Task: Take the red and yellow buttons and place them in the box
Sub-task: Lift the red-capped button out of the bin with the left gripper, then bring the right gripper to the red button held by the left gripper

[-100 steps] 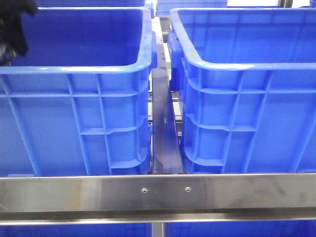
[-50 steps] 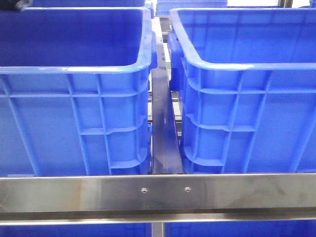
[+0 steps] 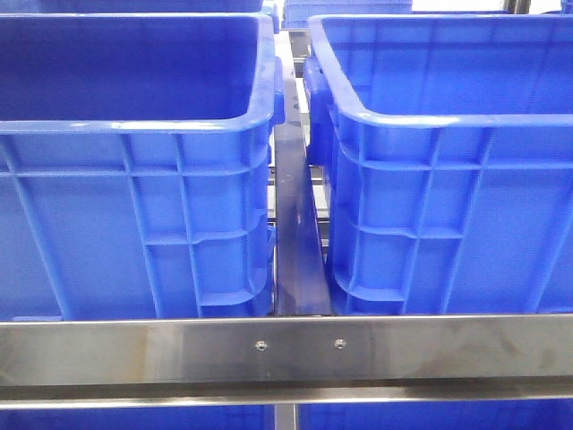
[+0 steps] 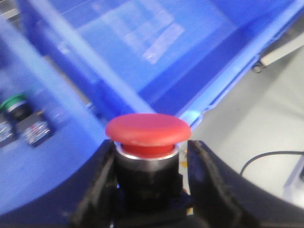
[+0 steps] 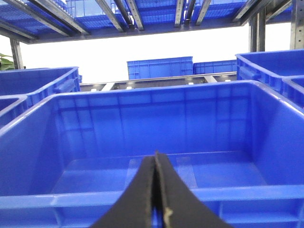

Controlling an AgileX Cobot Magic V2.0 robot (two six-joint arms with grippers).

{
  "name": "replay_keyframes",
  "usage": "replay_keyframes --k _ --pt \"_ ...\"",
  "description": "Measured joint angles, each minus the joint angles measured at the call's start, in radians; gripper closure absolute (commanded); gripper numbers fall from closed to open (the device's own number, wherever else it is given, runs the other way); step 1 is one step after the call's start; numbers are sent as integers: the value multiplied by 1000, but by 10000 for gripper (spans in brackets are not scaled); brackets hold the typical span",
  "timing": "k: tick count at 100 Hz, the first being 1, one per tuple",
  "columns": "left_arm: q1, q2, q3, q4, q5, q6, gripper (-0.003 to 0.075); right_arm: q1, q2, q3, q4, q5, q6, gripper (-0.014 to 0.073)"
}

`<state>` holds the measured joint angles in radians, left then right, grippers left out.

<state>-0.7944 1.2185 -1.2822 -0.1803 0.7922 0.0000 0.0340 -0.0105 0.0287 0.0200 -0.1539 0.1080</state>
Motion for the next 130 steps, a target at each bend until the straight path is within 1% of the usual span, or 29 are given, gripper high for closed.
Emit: replay_keyframes --k 12,19,26,29,31,36,41,43,48,59,73,80,90,99,106,120,130 --pt "-5 0 0 -11 -27 0 739 0 0 0 0 -19 0 657" --pt "-5 0 0 -13 -31 0 739 0 0 0 0 -19 10 608" --pt "-5 0 0 -13 -35 0 739 0 0 0 0 -16 39 501" --pt "-5 0 0 -13 -35 0 739 2 0 0 0 -16 51 427" --pt "-5 0 0 -13 -37 0 739 1 0 0 0 -16 59 394" --pt "-6 0 0 -13 -39 0 739 1 0 0 0 -15 74 261" --pt "-6 0 0 -13 -42 0 739 1 0 0 0 -15 86 163" --pt "-6 0 0 -13 -42 0 739 1 0 0 0 -15 92 132" --pt "-6 0 0 -15 -42 0 739 1 0 0 0 -15 108 85" --pt "-6 0 0 -15 -44 0 739 1 0 -14 0 -3 144 87" --pt "-6 0 0 -17 -46 0 739 1 0 -96 0 55 158 87" --pt "-6 0 0 -17 -46 0 739 8 0 -158 0 134 173 87" --pt "-6 0 0 -17 -48 0 739 28 6 -260 36 305 201 87" --pt "-6 0 0 -17 -48 0 739 58 51 -328 119 430 212 87" --pt "-6 0 0 -17 -48 0 739 95 102 -362 192 483 204 87" --pt "-6 0 0 -17 -48 0 739 202 206 -382 336 500 121 87" --pt "-6 0 0 -17 -48 0 739 305 283 -384 441 490 55 84"
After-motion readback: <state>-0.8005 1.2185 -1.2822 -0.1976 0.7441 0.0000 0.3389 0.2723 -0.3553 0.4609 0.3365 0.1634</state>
